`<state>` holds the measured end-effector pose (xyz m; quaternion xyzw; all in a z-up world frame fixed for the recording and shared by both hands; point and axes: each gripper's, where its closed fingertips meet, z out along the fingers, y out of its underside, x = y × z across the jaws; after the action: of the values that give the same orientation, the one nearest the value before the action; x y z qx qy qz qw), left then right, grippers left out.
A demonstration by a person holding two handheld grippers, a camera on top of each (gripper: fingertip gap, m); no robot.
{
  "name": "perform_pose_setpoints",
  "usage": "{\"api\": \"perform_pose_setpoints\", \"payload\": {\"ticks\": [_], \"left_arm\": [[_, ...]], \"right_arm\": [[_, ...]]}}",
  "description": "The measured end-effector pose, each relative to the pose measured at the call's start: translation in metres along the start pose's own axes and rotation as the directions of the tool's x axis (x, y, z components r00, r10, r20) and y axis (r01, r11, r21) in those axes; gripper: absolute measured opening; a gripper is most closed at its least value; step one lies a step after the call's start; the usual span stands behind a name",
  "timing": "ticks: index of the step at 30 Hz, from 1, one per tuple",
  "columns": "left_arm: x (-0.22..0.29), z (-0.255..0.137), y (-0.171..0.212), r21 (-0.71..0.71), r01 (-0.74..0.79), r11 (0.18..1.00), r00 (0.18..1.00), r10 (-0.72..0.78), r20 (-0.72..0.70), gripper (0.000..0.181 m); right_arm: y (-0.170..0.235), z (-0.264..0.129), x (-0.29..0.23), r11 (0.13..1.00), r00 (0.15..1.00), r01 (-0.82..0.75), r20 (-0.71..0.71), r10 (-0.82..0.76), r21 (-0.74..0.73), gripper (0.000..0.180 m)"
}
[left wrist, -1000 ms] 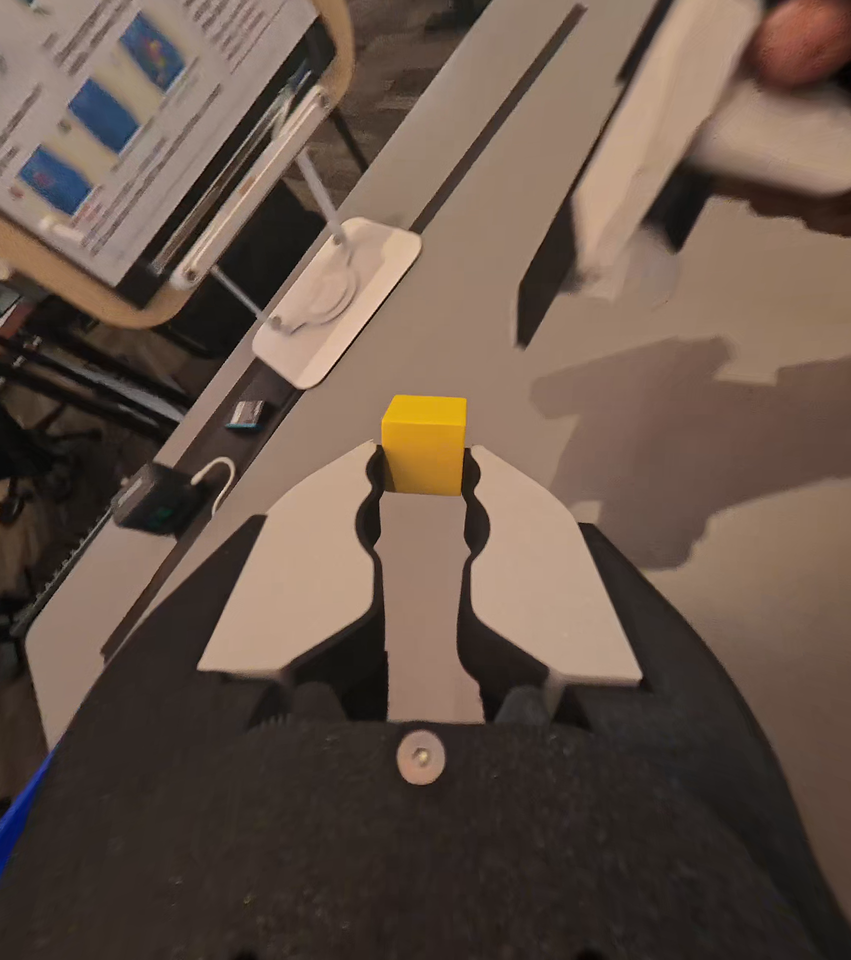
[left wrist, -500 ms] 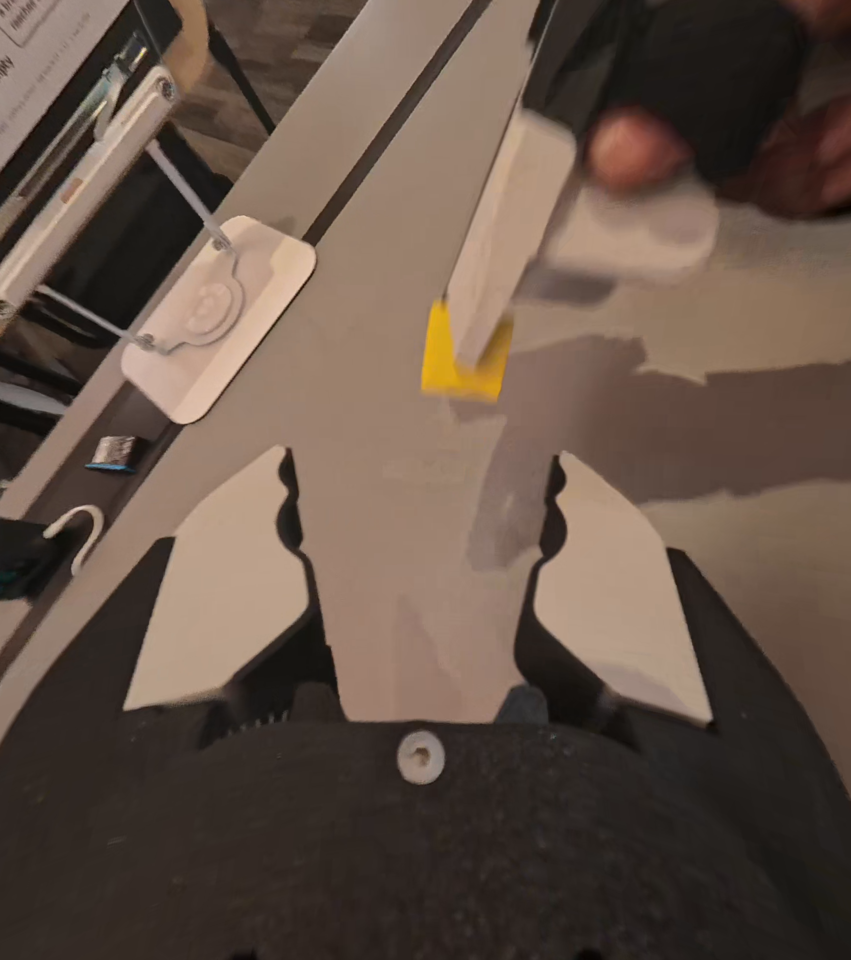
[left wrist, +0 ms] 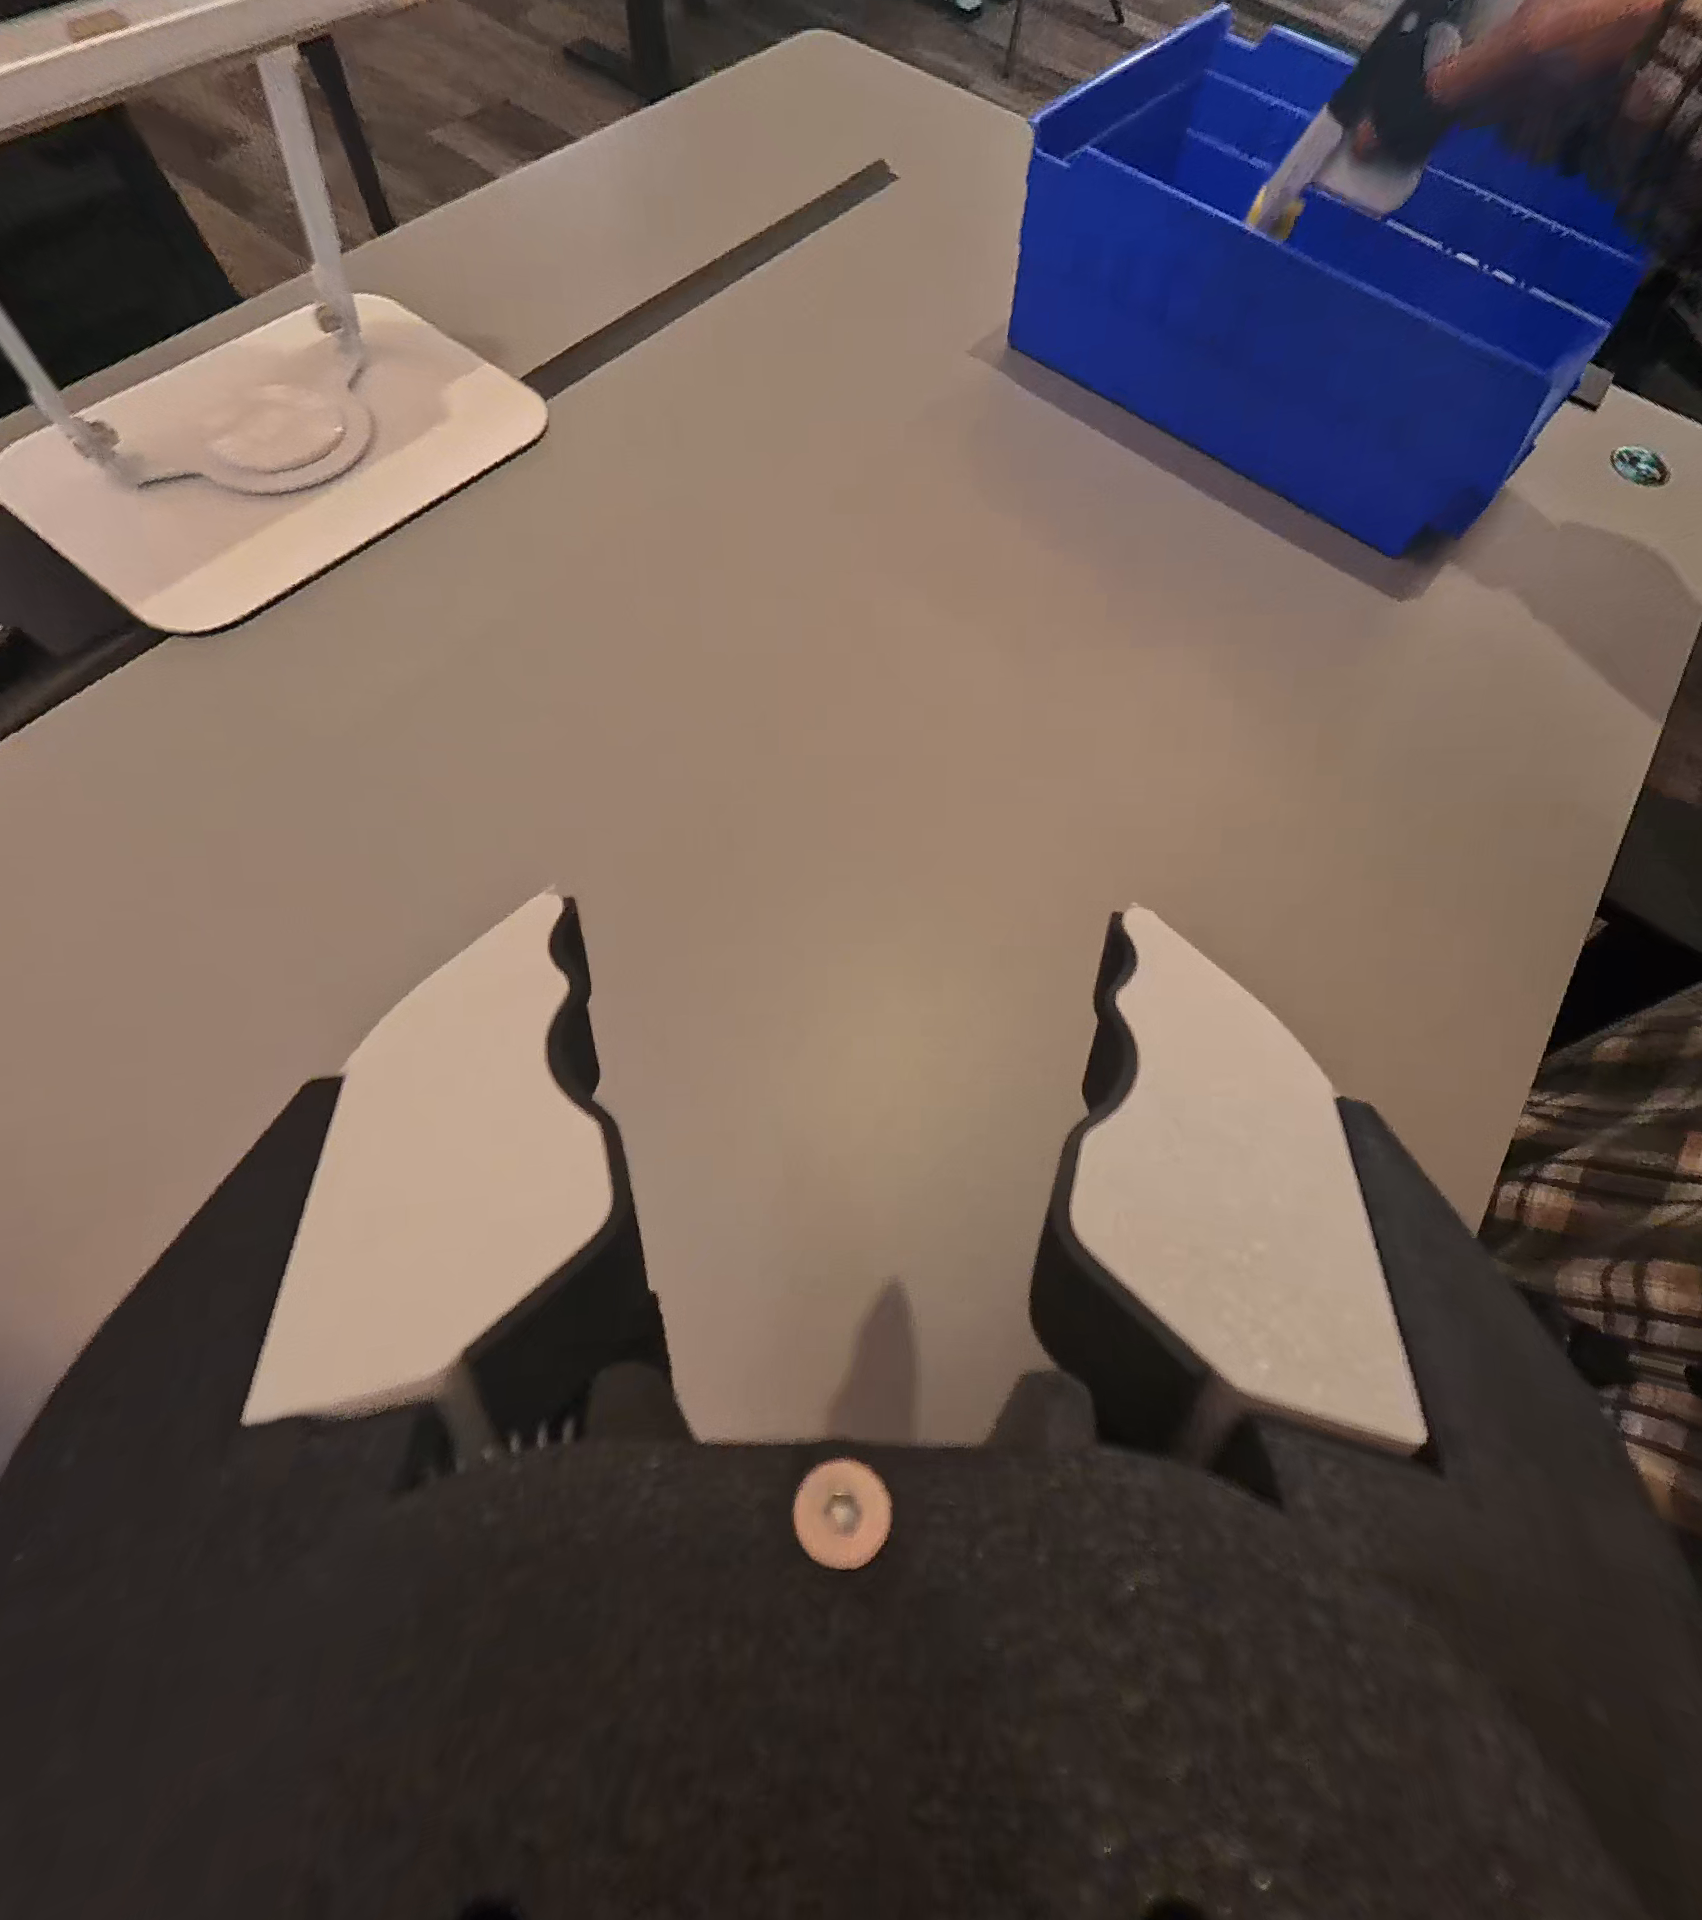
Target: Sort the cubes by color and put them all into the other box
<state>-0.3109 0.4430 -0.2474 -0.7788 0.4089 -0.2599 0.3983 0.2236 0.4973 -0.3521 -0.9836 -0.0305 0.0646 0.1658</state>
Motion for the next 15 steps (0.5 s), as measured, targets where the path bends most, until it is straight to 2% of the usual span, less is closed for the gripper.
{"api": "perform_pose_setpoints", "payload": {"ticks": [2,5,9,12,15], "left_arm": [[-0.01,-0.015,0.004,-0.011,0.004,1.0,0.999,-0.003,0.035,0.093],[-0.042,-0.054,0.011,-0.021,0.013,1.0,0.99,-0.01,0.143,0.092],[-0.105,-0.131,0.035,-0.076,0.068,0.995,0.948,-0.041,0.314,0.087],[-0.134,-0.178,0.062,-0.149,0.134,0.98,0.951,-0.085,0.297,0.083],[-0.155,-0.205,0.1,-0.304,0.135,0.943,0.958,-0.047,0.281,0.078]], "right_arm": [[0.0,0.003,0.008,1.0,0.999,0.009,-0.042,-0.01,-0.012,0.062],[-0.014,-0.018,0.007,0.997,0.997,0.033,-0.068,-0.029,0.066,0.079],[-0.031,-0.068,-0.029,0.968,0.993,0.116,-0.044,-0.109,0.221,0.084],[-0.033,-0.097,-0.067,0.933,0.973,0.23,-0.055,-0.224,0.277,0.084],[-0.031,-0.114,-0.107,0.893,0.944,0.324,-0.045,-0.327,0.313,0.084]]}}
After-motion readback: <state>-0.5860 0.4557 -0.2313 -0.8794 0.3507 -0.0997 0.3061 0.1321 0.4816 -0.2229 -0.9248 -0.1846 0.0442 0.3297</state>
